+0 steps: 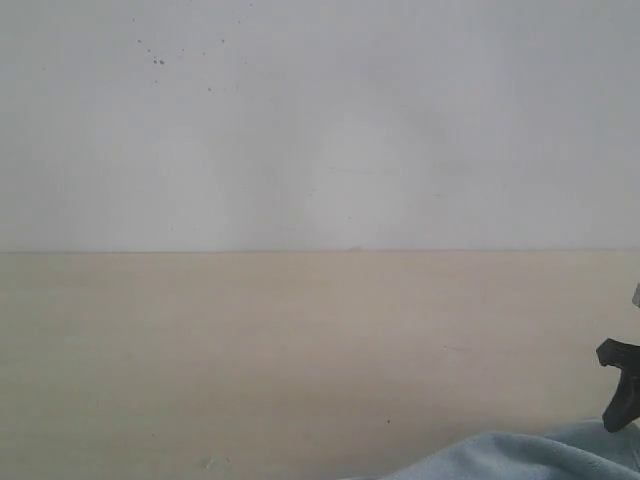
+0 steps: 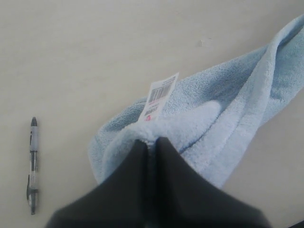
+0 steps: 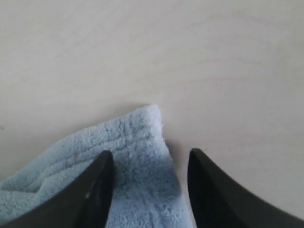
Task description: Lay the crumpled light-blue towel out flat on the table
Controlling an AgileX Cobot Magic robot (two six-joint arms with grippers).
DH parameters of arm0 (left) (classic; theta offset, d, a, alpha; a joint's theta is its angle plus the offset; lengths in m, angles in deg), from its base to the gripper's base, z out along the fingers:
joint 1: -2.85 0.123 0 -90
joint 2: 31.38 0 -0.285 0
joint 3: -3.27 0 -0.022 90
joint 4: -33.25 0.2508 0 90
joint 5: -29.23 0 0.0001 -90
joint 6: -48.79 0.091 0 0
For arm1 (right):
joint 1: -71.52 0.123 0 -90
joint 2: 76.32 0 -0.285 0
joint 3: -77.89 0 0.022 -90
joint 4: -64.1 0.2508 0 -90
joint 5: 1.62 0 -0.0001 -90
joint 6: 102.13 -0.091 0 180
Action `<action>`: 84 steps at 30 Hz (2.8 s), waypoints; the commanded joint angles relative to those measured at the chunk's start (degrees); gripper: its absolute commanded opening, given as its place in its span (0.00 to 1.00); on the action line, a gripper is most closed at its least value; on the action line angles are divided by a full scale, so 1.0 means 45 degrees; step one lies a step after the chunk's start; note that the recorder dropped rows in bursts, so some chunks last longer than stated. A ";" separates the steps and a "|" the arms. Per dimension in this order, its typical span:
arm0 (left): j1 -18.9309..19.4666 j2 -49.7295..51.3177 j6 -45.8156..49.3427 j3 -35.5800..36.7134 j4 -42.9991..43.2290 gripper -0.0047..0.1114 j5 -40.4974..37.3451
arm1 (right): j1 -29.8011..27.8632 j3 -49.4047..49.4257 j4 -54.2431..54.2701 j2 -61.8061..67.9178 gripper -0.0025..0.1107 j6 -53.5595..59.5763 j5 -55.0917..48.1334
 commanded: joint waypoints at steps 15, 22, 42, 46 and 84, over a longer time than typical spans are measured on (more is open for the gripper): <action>-0.0072 -0.0053 0.0034 0.0051 0.0211 0.07 0.1036 | -0.0049 0.0025 0.2369 -0.0842 0.02 0.1510 -0.0857; -0.0072 -0.0053 -0.3714 0.0051 0.4152 0.07 0.4305 | -0.0049 0.0025 0.3535 -0.4195 0.02 0.1756 -0.1026; -0.0042 -0.1803 -0.5382 -0.2914 0.6474 0.07 0.4650 | -0.0049 0.0025 0.0480 -1.5868 0.02 -0.0097 0.0204; -0.0042 -0.1427 -0.5382 -0.2706 0.7333 0.07 0.5390 | -0.0049 0.0025 -0.0342 -1.6148 0.02 -0.0054 0.0370; 0.1463 1.9934 -1.6843 -0.6025 1.9885 0.42 1.0389 | -0.0049 0.0027 -0.1713 -0.1205 0.25 0.0013 0.9724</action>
